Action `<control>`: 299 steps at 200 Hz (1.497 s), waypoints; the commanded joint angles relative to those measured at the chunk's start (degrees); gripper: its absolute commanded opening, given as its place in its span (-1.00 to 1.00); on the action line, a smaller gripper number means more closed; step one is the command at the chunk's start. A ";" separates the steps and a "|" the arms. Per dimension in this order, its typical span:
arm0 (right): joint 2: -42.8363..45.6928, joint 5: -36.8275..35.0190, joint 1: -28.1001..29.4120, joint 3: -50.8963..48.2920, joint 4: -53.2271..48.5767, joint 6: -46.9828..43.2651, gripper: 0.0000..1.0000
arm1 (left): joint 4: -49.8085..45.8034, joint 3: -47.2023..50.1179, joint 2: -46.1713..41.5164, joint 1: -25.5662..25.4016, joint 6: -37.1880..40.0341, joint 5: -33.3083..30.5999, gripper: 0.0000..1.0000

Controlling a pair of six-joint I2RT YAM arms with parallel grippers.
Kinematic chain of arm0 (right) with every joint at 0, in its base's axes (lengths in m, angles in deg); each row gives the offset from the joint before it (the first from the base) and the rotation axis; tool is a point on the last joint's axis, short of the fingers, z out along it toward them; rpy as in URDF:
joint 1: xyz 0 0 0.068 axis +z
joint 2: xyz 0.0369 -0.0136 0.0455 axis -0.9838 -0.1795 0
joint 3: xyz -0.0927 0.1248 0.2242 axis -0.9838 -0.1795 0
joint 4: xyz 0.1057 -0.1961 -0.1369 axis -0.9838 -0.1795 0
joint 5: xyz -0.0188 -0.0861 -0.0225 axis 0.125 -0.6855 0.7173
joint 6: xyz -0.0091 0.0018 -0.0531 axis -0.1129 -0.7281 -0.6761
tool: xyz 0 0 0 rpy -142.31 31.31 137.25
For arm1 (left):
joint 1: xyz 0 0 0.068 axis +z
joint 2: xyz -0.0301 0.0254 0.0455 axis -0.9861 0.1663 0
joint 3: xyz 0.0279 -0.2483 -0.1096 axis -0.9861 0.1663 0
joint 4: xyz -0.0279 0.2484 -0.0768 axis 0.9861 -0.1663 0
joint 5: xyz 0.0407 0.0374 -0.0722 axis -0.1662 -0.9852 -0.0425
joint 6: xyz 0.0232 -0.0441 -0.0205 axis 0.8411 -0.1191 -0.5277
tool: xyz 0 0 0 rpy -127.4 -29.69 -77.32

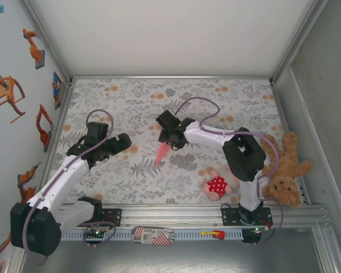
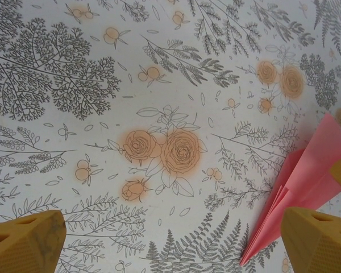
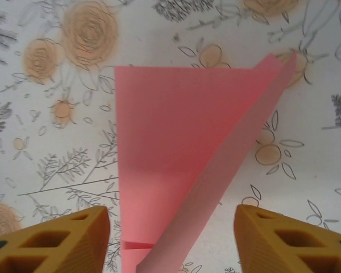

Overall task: Fold a paper plane with a square sheet of paper (pick it up from the middle)
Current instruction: Move the paper plane to the top-center of the table.

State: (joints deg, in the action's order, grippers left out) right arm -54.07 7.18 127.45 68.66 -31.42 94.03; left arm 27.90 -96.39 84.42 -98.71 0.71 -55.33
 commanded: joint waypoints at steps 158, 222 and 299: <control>1.29 -2.24 0.96 -2.77 -0.90 11.17 -0.71 | 0.76 -0.01 1.06 0.53 -0.04 2.46 0.93; 4.38 -4.37 0.92 -2.27 -0.14 5.15 -1.00 | 4.98 0.68 1.59 0.91 -4.92 -0.15 0.93; -3.01 20.52 -2.05 13.55 5.03 -20.51 -1.00 | 15.03 4.50 3.04 2.32 -15.80 -5.14 0.93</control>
State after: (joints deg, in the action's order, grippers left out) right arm -53.24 15.14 127.26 77.80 -29.43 82.95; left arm 38.83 -93.41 87.26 -97.33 -10.19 -57.98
